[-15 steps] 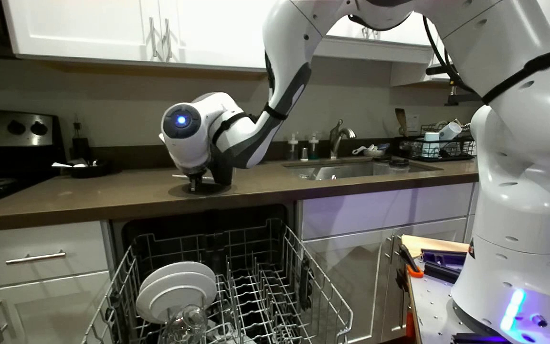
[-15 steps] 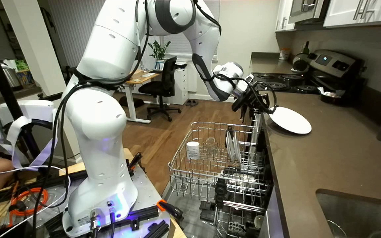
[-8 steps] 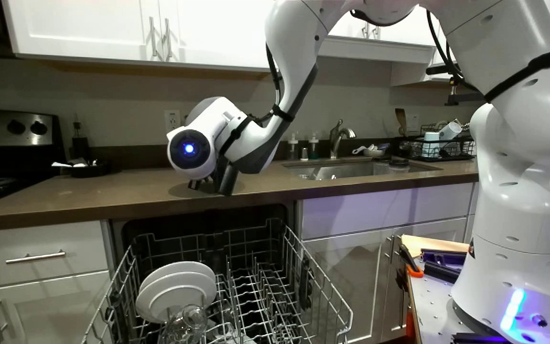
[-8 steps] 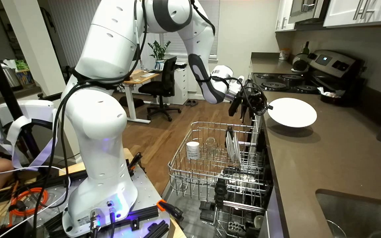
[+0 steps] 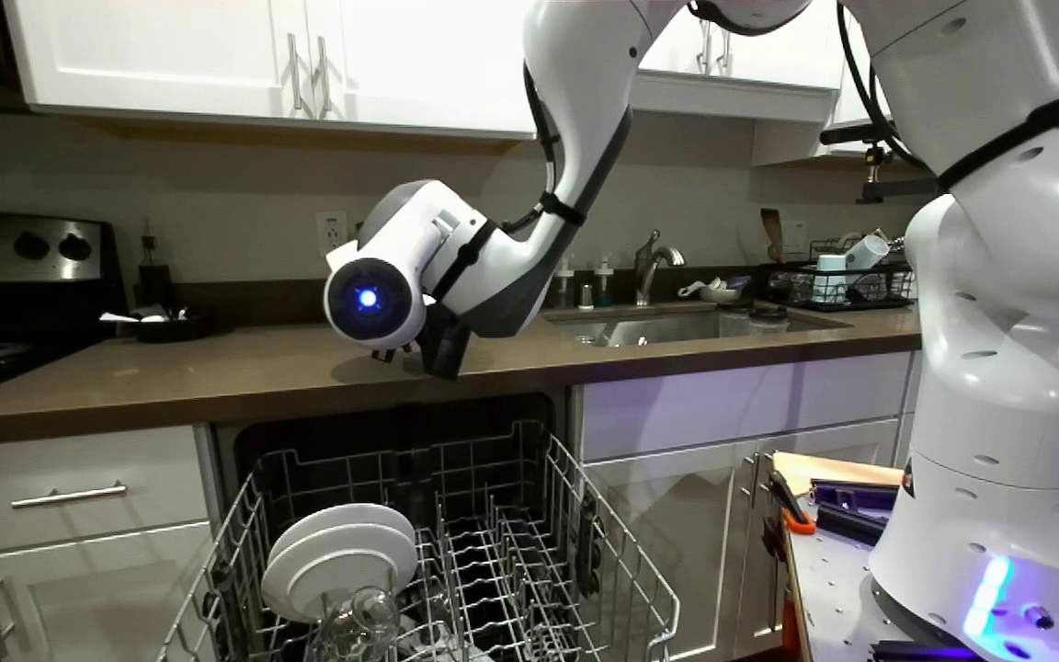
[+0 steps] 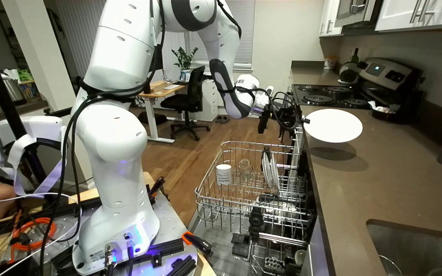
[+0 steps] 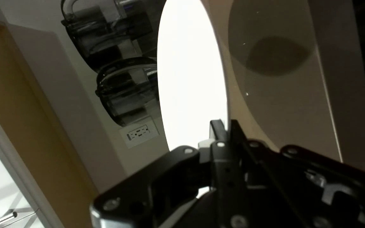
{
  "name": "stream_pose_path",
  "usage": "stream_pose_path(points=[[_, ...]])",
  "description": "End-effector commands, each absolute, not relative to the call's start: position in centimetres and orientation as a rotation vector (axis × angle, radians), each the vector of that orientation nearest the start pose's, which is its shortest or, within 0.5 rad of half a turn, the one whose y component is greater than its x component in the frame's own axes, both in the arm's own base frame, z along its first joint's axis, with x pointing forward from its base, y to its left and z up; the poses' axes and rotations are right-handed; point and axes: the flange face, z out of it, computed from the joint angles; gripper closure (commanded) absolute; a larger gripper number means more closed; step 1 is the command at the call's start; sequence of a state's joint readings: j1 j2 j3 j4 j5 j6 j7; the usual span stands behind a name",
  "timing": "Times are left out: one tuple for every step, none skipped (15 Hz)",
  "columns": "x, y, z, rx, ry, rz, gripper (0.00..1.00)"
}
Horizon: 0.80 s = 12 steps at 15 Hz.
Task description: Put the white plate in the dishwasher
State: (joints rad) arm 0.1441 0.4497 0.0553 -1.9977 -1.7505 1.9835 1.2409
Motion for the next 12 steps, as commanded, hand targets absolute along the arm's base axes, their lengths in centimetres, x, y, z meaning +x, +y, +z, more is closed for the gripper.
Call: stream_pose_path(points=[[58.8,6.7,27.8,1.823,0.231,0.659,0.99],[58.4,7.0,28.2,1.831,0.239,0.648,0.98],[58.0,7.3,28.6,1.832,0.24,0.642,0.98],[57.6,7.4,29.0,1.837,0.248,0.634,0.98],[57.0,7.6,29.5,1.841,0.261,0.623,0.98],[56.6,7.8,29.9,1.845,0.267,0.615,0.98],[55.9,8.0,30.5,1.85,0.277,0.609,0.98],[55.2,8.3,31.1,1.852,0.286,0.608,0.98],[54.5,8.6,31.6,1.855,0.296,0.607,0.98],[53.5,9.0,32.0,1.859,0.309,0.609,0.98],[52.9,9.4,32.5,1.862,0.325,0.613,0.98],[52.0,9.9,32.8,1.87,0.345,0.616,0.98]])
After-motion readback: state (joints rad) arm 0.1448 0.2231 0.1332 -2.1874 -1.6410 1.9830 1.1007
